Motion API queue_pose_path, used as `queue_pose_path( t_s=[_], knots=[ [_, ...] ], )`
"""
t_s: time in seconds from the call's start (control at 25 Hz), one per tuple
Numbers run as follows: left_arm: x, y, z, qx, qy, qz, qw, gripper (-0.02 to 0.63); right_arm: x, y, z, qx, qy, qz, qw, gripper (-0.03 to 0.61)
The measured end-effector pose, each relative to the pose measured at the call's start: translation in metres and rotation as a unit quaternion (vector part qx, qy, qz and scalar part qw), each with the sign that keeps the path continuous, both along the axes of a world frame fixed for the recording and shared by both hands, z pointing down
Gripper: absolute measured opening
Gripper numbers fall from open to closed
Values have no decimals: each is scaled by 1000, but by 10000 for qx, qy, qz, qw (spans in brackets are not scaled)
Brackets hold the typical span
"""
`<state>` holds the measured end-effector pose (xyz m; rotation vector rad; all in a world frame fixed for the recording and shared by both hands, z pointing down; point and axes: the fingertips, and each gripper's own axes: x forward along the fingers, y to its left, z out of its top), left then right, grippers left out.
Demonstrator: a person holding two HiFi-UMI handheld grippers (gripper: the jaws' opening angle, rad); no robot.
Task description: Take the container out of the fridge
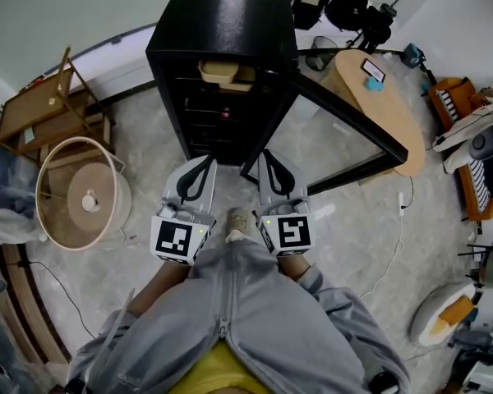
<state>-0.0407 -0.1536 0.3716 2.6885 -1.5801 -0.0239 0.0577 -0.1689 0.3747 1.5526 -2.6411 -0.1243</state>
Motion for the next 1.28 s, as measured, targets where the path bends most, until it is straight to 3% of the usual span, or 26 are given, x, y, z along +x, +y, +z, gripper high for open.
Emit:
queue_pose_path(
  t_s=[0.32, 0.56, 1.2, 1.28],
  knots=[
    [16, -73, 10, -19, 53, -436, 9990, 5, 18, -77, 12, 39, 190, -499, 9986, 0],
    [10, -108, 18, -74, 160, -620, 9979, 6, 8, -107, 16, -71, 83, -669, 9977, 0],
    [-6, -183, 38, -318, 25, -436, 9985, 6, -25, -160, 23, -159, 170, -651, 9976, 0],
    [-8, -191, 46, -370, 36, -384, 9986, 42, -29, -166, 28, -209, 199, -608, 9977, 0]
  ],
)
